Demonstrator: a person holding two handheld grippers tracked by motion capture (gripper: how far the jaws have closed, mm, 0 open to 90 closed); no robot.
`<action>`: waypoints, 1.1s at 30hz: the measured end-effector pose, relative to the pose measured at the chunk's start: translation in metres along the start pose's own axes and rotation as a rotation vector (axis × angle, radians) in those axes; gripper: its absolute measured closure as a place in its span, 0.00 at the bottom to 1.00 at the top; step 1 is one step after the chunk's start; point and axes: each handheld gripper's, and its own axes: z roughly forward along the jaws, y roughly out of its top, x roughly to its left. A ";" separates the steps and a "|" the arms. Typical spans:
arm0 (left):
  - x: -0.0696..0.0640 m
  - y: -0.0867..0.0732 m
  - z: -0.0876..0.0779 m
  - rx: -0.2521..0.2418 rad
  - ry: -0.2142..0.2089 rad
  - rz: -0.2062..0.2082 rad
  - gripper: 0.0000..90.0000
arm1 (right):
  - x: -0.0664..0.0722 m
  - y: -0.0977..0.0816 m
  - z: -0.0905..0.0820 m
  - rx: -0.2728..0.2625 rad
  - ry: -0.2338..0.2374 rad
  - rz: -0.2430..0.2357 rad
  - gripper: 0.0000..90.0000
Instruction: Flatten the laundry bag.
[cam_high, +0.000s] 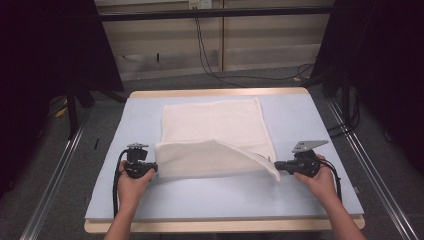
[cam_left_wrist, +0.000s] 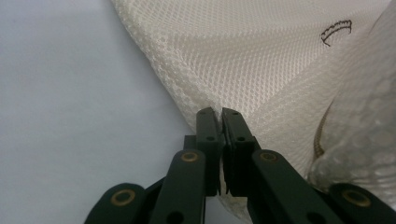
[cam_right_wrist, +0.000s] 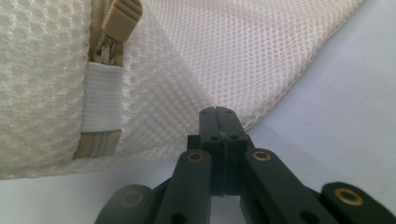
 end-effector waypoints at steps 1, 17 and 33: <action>0.002 0.000 0.000 0.000 -0.007 -0.010 0.96 | 0.000 0.000 0.000 0.000 0.000 0.000 1.00; -0.009 -0.021 -0.019 0.036 -0.051 0.044 0.71 | 0.003 -0.007 -0.006 0.002 -0.052 0.023 0.94; -0.009 -0.023 -0.025 0.043 -0.009 0.050 0.67 | 0.005 0.003 -0.009 -0.134 -0.082 0.189 0.56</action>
